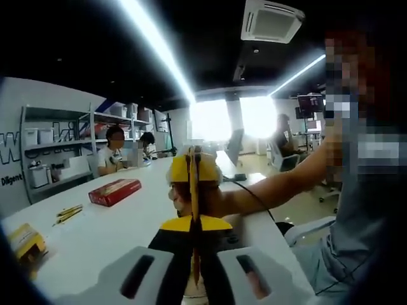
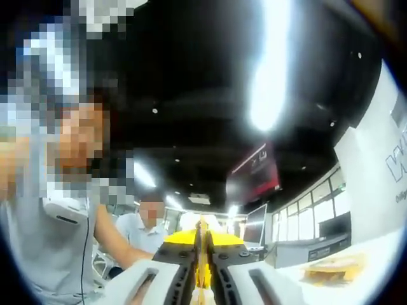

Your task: Tear open the coffee pouch, take out the coffee, and pour the coffee from the pouch into the cup

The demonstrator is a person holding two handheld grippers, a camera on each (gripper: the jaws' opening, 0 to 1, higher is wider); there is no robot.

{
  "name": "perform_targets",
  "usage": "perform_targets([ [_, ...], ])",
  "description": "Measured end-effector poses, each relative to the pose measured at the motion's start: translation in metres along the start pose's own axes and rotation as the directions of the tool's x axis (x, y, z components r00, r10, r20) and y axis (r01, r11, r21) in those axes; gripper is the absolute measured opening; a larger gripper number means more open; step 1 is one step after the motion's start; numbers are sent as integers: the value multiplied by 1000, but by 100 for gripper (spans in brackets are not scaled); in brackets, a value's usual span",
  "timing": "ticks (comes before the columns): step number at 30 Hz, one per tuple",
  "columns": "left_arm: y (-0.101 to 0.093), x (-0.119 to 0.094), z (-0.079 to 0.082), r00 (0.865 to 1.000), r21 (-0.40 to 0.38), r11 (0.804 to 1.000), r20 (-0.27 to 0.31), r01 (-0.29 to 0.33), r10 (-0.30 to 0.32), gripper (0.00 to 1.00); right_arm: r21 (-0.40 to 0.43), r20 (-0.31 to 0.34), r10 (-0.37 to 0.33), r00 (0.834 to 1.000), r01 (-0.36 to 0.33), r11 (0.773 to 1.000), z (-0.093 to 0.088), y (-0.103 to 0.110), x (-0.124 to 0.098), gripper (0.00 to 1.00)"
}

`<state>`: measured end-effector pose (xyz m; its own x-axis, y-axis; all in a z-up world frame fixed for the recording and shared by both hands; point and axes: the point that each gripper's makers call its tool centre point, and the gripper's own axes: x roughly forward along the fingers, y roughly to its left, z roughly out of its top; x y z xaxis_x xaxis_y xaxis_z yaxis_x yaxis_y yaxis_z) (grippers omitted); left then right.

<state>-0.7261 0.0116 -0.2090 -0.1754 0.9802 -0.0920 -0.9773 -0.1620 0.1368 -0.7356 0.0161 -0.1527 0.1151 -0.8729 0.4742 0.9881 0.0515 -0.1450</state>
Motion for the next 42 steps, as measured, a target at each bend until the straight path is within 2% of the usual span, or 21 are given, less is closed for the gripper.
perform_targets([
  [3,-1,0,3,1000,4,1000,5,1,-1,5,13,-63,14,998,-13,1000,-15,4,5,12],
  [4,0,0,4,1000,7,1000,6,0,0,5,14,-76,13,997,-12,1000,-19,3,6,6],
  [9,-2,-1,1,1000,12,1000,6,5,-5,11,-5,-86,11,996,-12,1000,-19,4,5,3],
  [12,-2,-1,-5,1000,5,1000,-7,4,-4,6,7,-79,15,997,-14,1000,-17,6,5,4],
  [16,-1,-2,-6,1000,2,1000,-12,-4,4,4,52,-49,22,999,-20,998,-13,4,5,14],
  [20,-1,-3,-8,1000,-1,1000,-17,-4,4,4,33,18,10,1000,-11,999,2,5,0,12],
  [23,0,-4,-8,1000,-1,1000,-18,-6,6,4,35,47,-4,999,2,999,9,0,-4,6],
  [27,6,-6,-9,1000,6,1000,-25,-9,9,6,26,28,-11,1000,10,1000,6,1,-2,3],
  [30,17,-12,-7,1000,9,1000,-9,-10,10,13,26,27,-12,1000,12,1000,7,-3,-4,3],
  [31,14,-11,-7,1000,-4,1000,-17,-1,1,7,24,28,-18,999,18,1000,7,-5,-4,4],
  [33,14,-10,-6,1000,20,1000,-21,-16,17,5,24,37,-14,999,13,1000,7,-5,-3,8],
  [35,12,-8,-5,1000,3,1000,-22,-5,5,5,27,29,-7,1000,6,1000,6,-4,-2,11],
  [37,9,-7,-5,1000,5,1000,-24,-6,6,5,25,22,-4,1000,4,1000,4,-4,-1,10],
  [39,6,-6,-5,1000,-2,1000,-23,-4,4,5,1,12,2,1000,-2,1000,3,-4,-2,4],
  [42,3,-4,-5,1000,6,1000,-15,-1,1,11,5,6,-1,1000,0,1000,3,1,0,3],
])
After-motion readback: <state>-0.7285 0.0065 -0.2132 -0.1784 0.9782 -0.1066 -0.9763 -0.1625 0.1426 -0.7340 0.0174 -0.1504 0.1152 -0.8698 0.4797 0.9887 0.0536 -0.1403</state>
